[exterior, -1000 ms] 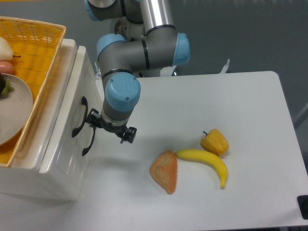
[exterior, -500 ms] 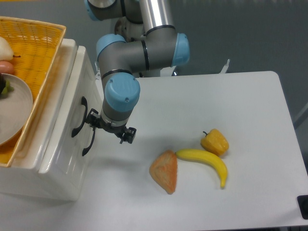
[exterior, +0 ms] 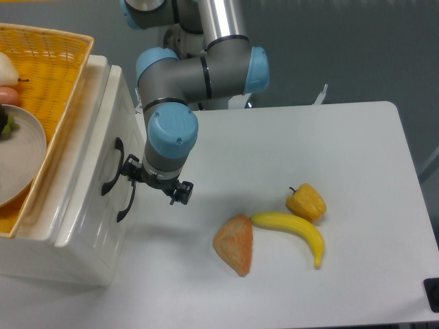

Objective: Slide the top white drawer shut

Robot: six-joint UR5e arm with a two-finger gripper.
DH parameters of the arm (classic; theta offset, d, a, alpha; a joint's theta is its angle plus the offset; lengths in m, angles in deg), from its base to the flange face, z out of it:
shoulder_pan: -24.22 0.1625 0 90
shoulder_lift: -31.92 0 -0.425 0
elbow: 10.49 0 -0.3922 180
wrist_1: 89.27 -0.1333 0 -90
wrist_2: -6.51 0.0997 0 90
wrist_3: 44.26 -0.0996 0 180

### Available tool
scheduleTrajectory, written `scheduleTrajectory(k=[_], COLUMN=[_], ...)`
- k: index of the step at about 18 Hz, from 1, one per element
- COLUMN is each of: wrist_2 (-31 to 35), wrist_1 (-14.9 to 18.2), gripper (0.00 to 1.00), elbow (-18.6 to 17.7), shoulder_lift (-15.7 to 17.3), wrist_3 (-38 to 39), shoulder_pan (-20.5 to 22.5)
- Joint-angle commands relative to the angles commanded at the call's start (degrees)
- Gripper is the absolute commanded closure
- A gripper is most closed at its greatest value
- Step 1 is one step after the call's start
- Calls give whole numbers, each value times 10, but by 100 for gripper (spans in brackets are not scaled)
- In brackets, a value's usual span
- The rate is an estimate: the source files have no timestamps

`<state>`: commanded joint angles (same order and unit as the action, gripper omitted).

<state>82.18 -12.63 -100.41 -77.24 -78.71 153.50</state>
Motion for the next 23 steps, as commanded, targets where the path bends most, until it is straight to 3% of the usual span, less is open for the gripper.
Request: scheduleTrajectory(k=[6,14,20,23], wrist_2=[21,99,132,134], wrist_1=[4,5,-2,-1], gripper=[0,0,0,0], elbow=[7,9,12,12], shoulder_lift=[4,16,15,14], wrist_3=[-11,-104,-300,-340], shoulder_pan=[50,78,101,119])
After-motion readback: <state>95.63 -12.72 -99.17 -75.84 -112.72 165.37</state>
